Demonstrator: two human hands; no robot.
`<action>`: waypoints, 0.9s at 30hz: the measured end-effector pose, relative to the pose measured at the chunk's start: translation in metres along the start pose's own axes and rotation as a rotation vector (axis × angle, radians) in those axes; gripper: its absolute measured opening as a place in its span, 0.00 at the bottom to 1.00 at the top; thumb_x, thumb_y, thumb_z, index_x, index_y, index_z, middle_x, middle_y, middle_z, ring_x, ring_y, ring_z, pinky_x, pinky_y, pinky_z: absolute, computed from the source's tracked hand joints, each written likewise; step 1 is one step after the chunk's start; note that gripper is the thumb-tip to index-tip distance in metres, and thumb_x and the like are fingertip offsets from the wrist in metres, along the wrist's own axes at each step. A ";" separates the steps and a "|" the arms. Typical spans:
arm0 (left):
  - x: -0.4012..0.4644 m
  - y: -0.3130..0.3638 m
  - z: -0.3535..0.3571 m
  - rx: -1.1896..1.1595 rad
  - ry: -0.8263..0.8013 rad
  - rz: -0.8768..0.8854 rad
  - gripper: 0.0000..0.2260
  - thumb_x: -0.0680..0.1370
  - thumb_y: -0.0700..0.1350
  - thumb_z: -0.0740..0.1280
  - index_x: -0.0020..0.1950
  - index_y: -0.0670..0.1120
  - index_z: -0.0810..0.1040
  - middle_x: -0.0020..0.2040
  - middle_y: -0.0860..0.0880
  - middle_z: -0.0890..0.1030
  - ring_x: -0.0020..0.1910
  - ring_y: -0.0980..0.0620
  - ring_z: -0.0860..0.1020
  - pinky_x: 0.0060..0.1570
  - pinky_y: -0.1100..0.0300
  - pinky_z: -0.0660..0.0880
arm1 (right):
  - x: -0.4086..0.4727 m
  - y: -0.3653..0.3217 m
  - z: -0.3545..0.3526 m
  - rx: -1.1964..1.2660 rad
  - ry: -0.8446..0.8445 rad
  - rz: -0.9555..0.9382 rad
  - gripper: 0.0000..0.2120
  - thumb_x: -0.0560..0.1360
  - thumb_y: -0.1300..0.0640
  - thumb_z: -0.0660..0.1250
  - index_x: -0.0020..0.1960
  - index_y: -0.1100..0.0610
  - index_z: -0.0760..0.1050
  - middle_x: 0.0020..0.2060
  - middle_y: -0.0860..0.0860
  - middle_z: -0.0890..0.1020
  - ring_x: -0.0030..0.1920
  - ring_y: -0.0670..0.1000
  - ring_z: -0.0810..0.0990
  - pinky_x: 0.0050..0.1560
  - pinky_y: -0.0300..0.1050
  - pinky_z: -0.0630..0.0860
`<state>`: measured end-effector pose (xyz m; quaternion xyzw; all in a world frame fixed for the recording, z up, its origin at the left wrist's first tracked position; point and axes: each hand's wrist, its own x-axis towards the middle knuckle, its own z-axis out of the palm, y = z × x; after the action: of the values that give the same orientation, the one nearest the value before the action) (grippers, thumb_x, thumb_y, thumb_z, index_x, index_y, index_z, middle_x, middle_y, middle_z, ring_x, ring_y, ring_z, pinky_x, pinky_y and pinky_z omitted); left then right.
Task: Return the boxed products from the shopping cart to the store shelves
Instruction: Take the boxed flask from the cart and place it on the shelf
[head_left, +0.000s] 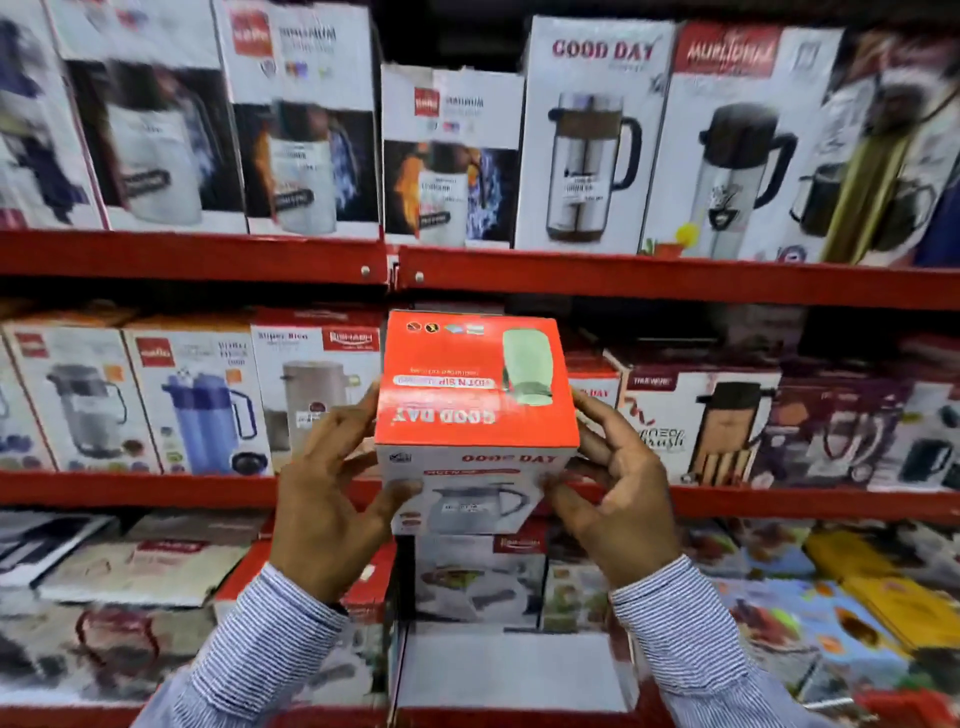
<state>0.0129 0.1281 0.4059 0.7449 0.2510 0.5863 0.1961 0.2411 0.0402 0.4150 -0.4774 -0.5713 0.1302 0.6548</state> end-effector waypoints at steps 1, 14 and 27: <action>0.005 -0.002 -0.001 -0.011 0.013 0.001 0.34 0.66 0.54 0.76 0.71 0.45 0.73 0.60 0.53 0.78 0.61 0.59 0.79 0.54 0.62 0.81 | 0.005 -0.001 0.003 0.007 -0.001 -0.002 0.33 0.65 0.60 0.76 0.66 0.40 0.71 0.58 0.44 0.84 0.61 0.46 0.81 0.53 0.48 0.82; 0.032 -0.057 0.025 0.025 0.129 0.007 0.31 0.70 0.34 0.76 0.71 0.44 0.72 0.57 0.54 0.76 0.58 0.68 0.76 0.52 0.74 0.78 | 0.043 0.025 0.030 -0.084 0.031 0.053 0.36 0.67 0.71 0.73 0.64 0.39 0.71 0.59 0.44 0.83 0.62 0.40 0.79 0.54 0.41 0.81; 0.072 -0.081 0.041 0.106 0.001 -0.126 0.39 0.72 0.32 0.72 0.76 0.56 0.61 0.64 0.49 0.79 0.62 0.50 0.79 0.55 0.49 0.82 | 0.095 0.055 0.042 -0.299 -0.066 0.148 0.39 0.72 0.67 0.69 0.74 0.40 0.57 0.65 0.49 0.78 0.65 0.46 0.77 0.61 0.49 0.78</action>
<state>0.0549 0.2361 0.4046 0.7365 0.3283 0.5591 0.1930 0.2545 0.1566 0.4277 -0.6056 -0.5689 0.1072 0.5460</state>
